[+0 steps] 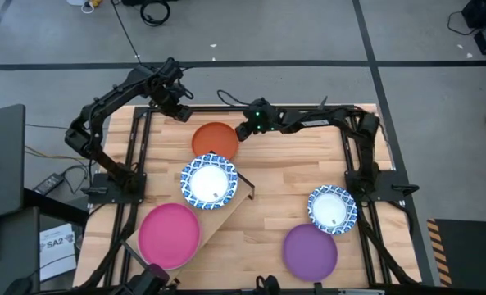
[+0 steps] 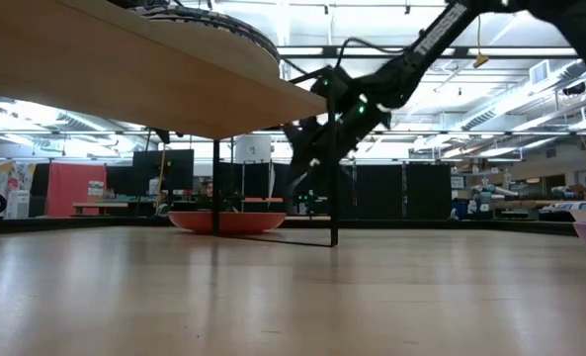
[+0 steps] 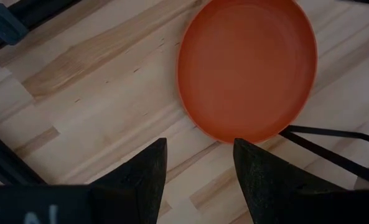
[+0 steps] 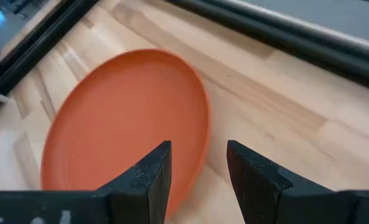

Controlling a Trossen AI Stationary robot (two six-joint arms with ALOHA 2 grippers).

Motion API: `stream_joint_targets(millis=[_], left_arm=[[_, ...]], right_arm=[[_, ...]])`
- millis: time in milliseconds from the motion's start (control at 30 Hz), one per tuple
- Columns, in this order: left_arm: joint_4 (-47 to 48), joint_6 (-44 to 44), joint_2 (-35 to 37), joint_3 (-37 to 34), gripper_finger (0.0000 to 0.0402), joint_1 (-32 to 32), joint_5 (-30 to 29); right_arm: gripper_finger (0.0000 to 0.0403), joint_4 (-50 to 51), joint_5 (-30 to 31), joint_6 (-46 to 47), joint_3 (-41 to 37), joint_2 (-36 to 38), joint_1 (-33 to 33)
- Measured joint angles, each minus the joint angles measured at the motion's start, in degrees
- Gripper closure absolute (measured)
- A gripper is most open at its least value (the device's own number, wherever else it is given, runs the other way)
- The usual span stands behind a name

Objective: Place and stack plates onto a shelf
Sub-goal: Stack the orange plate on top of the pink plate on the shelf

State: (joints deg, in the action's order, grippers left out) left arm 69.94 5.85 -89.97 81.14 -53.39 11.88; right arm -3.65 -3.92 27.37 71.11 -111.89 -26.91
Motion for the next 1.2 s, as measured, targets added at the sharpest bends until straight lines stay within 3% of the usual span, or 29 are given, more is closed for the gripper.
stream_joint_targets(millis=[333, 1200], left_arm=[[-0.01, 0.00, 0.00, 0.00, 0.0210, 0.01, 0.00], [0.01, 0.00, 0.00, 0.00, 0.0210, -0.02, 0.00]], right_arm=[[0.0242, -5.66, 0.05, 1.80, 0.12, -6.28, 0.52], [0.0246, -0.53, 5.72, 4.59, 0.04, -6.24, 4.89]])
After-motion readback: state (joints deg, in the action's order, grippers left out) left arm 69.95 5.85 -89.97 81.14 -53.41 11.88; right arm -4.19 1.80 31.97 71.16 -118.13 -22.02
